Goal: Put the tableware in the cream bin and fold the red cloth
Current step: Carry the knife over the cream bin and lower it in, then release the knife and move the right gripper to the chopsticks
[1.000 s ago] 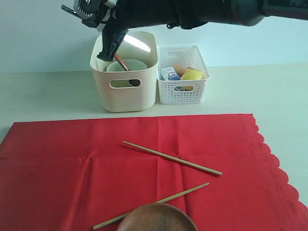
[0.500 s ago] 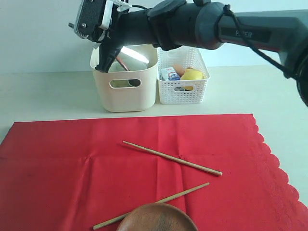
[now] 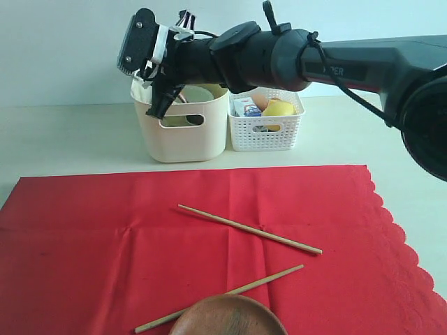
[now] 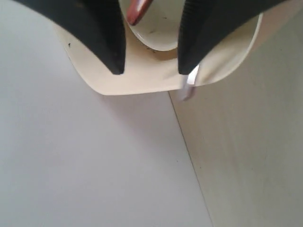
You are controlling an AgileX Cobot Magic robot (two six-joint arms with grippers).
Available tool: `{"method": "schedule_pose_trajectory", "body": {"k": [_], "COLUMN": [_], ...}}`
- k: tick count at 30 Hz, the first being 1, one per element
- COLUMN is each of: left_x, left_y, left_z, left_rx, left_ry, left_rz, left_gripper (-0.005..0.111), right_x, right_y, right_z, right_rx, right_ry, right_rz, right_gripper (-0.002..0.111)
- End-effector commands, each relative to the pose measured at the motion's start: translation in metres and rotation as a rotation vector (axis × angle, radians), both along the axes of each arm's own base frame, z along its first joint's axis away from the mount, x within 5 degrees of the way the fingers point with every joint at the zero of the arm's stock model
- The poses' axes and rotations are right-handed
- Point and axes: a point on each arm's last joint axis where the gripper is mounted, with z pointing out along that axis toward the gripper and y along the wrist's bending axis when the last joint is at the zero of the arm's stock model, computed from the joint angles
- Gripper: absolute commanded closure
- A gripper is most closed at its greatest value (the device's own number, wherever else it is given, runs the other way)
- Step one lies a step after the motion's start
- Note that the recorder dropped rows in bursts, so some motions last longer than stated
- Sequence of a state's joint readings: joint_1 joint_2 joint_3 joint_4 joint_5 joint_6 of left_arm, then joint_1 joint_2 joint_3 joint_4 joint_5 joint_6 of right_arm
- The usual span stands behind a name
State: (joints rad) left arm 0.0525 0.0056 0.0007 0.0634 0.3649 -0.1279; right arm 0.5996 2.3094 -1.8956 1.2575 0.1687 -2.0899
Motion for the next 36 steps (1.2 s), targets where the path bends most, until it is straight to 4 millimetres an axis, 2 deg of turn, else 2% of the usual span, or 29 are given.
{"method": "schedule_pose_trajectory", "body": {"k": [1, 8, 12, 17, 20, 26, 36], "left_x": [0.0, 0.0, 0.0, 0.0, 0.0, 0.0, 0.0], "left_y": [0.0, 0.0, 0.0, 0.0, 0.0, 0.0, 0.0], "left_z": [0.002, 0.002, 0.002, 0.002, 0.002, 0.002, 0.002], "left_rx": [0.007, 0.007, 0.007, 0.007, 0.007, 0.007, 0.007], "left_ry": [-0.018, -0.018, -0.018, -0.018, -0.018, -0.018, -0.018], "left_rz": [-0.005, -0.005, -0.005, -0.005, -0.005, -0.005, -0.005], "left_gripper": [0.106, 0.106, 0.106, 0.106, 0.106, 0.106, 0.106], "right_x": [-0.001, -0.011, -0.024, -0.047, -0.058, -0.071, -0.084], "right_y": [-0.004, -0.012, -0.015, -0.018, -0.024, -0.043, -0.06], "right_z": [0.023, 0.075, 0.106, 0.128, 0.131, 0.126, 0.108], "right_rx": [0.075, 0.282, 0.378, 0.343, 0.247, 0.038, -0.192], "right_ry": [0.007, 0.073, 0.127, 0.239, 0.332, 0.484, 0.677], "right_rz": [-0.028, -0.096, -0.068, 0.019, 0.018, -0.096, -0.186], "right_gripper": [0.061, 0.061, 0.061, 0.061, 0.062, 0.071, 0.071]}}
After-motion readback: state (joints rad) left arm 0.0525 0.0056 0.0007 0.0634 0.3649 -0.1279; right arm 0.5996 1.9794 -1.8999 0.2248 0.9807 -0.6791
